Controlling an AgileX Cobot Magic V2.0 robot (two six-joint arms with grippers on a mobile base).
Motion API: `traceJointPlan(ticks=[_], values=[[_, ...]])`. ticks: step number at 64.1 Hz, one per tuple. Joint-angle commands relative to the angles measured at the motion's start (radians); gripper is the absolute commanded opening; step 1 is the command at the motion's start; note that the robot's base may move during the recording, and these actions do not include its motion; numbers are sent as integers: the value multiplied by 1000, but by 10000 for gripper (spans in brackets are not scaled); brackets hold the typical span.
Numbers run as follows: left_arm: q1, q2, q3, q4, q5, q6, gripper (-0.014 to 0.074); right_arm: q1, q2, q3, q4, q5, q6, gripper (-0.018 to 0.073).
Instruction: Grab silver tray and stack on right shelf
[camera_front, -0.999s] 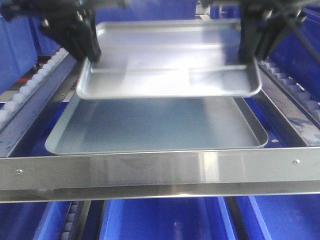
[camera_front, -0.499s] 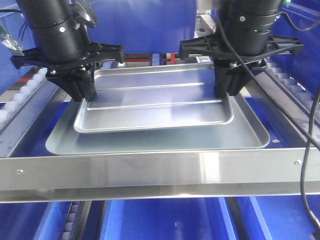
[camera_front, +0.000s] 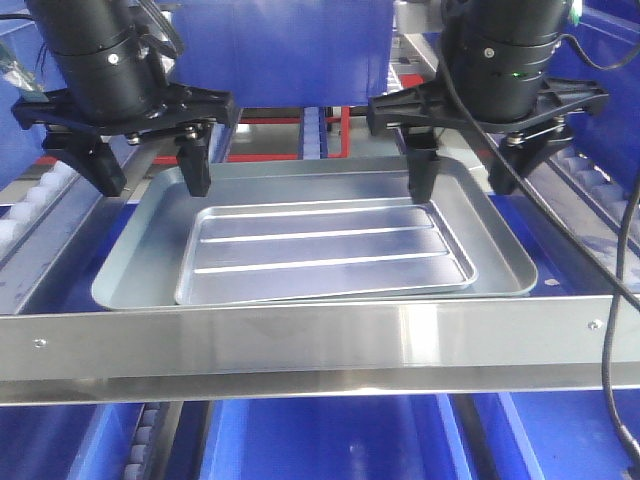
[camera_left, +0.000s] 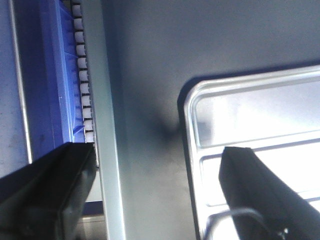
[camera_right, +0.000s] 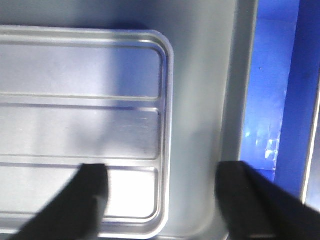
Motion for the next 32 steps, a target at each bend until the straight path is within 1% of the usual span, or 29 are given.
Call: traceJointPlan(ticks=[1,4,11,18,22,23,24,29,32], values=[[2,-50,-34,14,-13,-1,433,-9,-57,-38,-37,-17,-12,602],[-1,-57,-34,8,11,-1,433,-9,-70,-40,-37,-5,-12,587],[-1,-94,-34,4,45,-1,414,-9,-107,-53,-37,48,-12,517],[-1,-182,-23,4,45,-1,347,-9,-165,-54,-37,88,-19,384],[-1,-247,-6,4,36,-1,297,-9,-198,-54,-37,113,-37,283],[-1,-264,1,4,30,1,283,-9,-205,-54,-37,120,-39,271],[-3,-282,9,6,25,1,268,-9,-217,-53,-37,130,-44,237],[-9,-384,72,32,-21,1,172,-9,-251,-52,-37,162,-59,127],[-12,-451,131,37,-61,1,100,-7,-275,-41,-37,170,-72,57]])
